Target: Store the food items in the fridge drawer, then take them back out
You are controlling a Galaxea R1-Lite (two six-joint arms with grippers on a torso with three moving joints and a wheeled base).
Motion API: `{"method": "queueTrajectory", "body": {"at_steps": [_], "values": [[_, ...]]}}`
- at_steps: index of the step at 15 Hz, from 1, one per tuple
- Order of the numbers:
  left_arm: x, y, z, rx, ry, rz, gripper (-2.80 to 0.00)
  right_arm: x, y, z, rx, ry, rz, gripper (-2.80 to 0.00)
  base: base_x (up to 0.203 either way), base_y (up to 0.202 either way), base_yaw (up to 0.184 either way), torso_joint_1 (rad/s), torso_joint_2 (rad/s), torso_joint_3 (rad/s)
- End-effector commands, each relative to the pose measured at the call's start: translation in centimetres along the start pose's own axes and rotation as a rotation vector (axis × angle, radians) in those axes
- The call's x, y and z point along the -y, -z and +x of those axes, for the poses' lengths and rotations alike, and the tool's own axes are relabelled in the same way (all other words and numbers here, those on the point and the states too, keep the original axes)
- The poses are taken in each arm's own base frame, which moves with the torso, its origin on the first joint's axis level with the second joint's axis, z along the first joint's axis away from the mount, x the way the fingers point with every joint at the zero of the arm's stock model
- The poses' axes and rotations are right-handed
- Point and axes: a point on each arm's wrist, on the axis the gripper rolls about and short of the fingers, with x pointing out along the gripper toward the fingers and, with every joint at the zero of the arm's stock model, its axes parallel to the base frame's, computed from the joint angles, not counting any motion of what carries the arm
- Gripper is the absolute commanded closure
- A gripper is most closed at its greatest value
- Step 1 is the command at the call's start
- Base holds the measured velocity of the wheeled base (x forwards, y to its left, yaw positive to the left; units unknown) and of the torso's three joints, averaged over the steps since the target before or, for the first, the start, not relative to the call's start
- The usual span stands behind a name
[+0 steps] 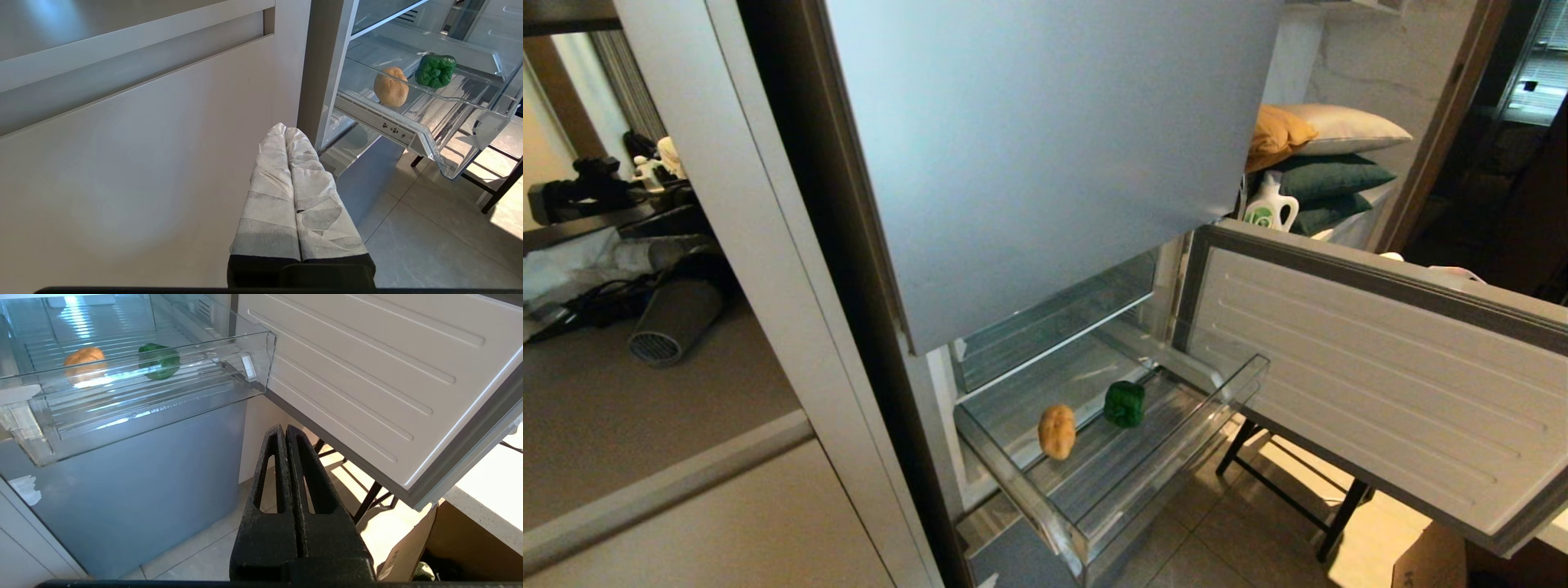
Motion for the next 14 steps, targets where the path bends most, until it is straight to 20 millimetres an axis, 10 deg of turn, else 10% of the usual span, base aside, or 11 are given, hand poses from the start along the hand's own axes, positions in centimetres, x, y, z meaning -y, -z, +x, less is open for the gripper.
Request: {"method": "queueTrajectory", "body": {"at_steps": [1,7,14], "values": [[0.0,0.0,0.0,0.001,-0.001,0.000,0.00,0.0,0.0,0.0,0.000,0.004,0.003,0.00,0.000,0.000,0.000,0.000,0.00,0.000],[0.0,0.0,0.0,-0.001,-0.001,0.000,0.00,1.0,-8.9,-0.6,-0.028,0.016,0.052,0.00,0.000,0.000,0.000,0.000,0.00,0.000],[0.0,0.0,0.0,0.000,-0.001,0.000,0.00,1.2,-12.8,13.0,-0.554,-0.220,0.217,0.00,0.000,0.000,0.000,0.000,0.00,0.000]]}}
